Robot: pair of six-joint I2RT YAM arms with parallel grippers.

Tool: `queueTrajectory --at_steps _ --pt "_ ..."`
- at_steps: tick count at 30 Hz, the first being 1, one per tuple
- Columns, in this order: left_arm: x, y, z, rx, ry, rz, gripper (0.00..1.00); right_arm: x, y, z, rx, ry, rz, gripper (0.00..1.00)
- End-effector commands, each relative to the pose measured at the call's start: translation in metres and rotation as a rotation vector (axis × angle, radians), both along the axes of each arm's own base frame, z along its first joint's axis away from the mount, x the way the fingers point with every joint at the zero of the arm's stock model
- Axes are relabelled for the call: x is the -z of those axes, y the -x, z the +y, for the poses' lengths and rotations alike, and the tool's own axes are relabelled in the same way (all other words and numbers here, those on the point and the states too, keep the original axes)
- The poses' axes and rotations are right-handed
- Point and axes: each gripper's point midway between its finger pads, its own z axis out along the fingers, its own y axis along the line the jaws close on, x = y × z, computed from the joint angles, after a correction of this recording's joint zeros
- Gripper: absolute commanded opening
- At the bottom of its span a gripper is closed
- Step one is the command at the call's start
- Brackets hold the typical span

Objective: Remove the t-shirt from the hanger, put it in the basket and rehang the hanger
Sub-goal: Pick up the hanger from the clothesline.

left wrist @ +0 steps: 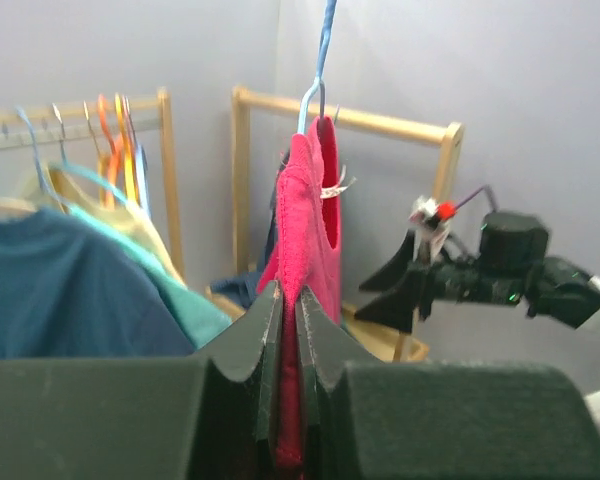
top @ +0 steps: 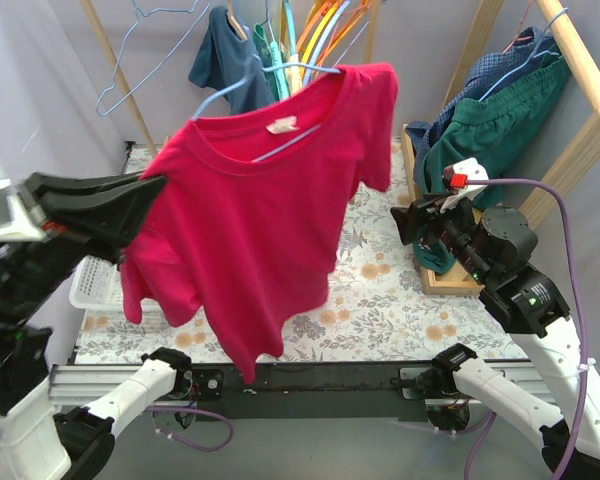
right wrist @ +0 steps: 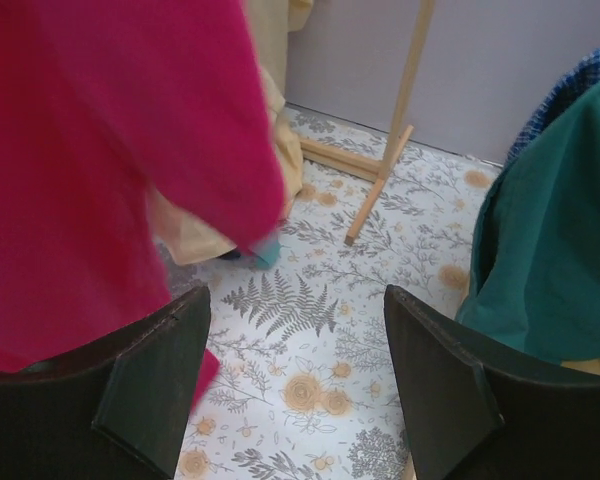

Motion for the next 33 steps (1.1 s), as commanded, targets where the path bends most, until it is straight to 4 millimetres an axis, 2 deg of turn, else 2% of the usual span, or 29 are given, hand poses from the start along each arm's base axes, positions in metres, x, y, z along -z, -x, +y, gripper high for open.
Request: queueTrajectory --at_steps 1,3,4,7,10,11,13,14,18,20,23,24,27,28,29,30,31,33 --pt "0.065 -0.083 -0.030 0.000 -0.063 0.206 0.00 -0.028 0.023 0.021 -0.206 0.029 -0.140 0.79" --pt "0.089 -0.106 -0.038 -0.003 -0.106 0.257 0.00 -0.030 0.038 0.029 -0.295 0.040 -0.188 0.79" --pt "0.109 -0.119 -0.044 -0.002 -0.129 0.298 0.00 -0.029 0.048 0.037 -0.371 0.038 -0.203 0.80" --pt "0.136 -0.140 -0.058 0.037 -0.183 0.333 0.00 -0.030 0.062 0.046 -0.460 0.030 -0.230 0.80" --pt "0.134 -0.156 -0.061 0.023 -0.181 0.329 0.00 -0.028 0.059 0.055 -0.498 0.043 -0.203 0.80" --pt "0.121 -0.156 -0.061 0.020 -0.170 0.301 0.00 -0.034 0.058 0.055 -0.493 0.040 -0.214 0.80" --pt "0.109 -0.161 -0.065 0.034 -0.166 0.285 0.00 -0.040 0.054 0.056 -0.487 0.037 -0.228 0.80" --pt "0.091 -0.156 -0.064 0.037 -0.150 0.246 0.00 -0.043 0.054 0.056 -0.487 0.033 -0.239 0.80" --pt "0.074 -0.153 -0.069 0.070 -0.154 0.208 0.00 -0.061 0.056 0.058 -0.497 0.013 -0.300 0.80" --pt "0.073 -0.149 -0.071 0.090 -0.167 0.201 0.00 -0.066 0.056 0.061 -0.515 0.011 -0.316 0.80" --pt "0.088 -0.136 -0.077 0.160 -0.205 0.221 0.00 -0.077 0.057 0.063 -0.526 0.003 -0.345 0.80" --pt "0.108 -0.137 -0.080 0.186 -0.223 0.264 0.00 -0.080 0.057 0.064 -0.527 0.002 -0.355 0.80" --pt "0.129 -0.116 -0.078 0.227 -0.245 0.280 0.00 -0.093 0.062 0.066 -0.554 0.008 -0.400 0.80" --pt "0.150 -0.117 -0.080 0.237 -0.259 0.322 0.00 -0.096 0.065 0.067 -0.576 0.012 -0.414 0.80" --pt "0.152 -0.103 -0.078 0.264 -0.262 0.308 0.00 -0.099 0.067 0.068 -0.588 0.017 -0.426 0.80" --pt "0.158 -0.098 -0.078 0.279 -0.264 0.320 0.00 -0.099 0.069 0.069 -0.598 0.026 -0.435 0.80" --pt "0.175 -0.097 -0.080 0.298 -0.273 0.358 0.00 -0.100 0.073 0.071 -0.624 0.029 -0.443 0.79" --pt "0.179 -0.081 -0.078 0.327 -0.260 0.351 0.00 -0.097 0.076 0.074 -0.656 0.037 -0.446 0.78"
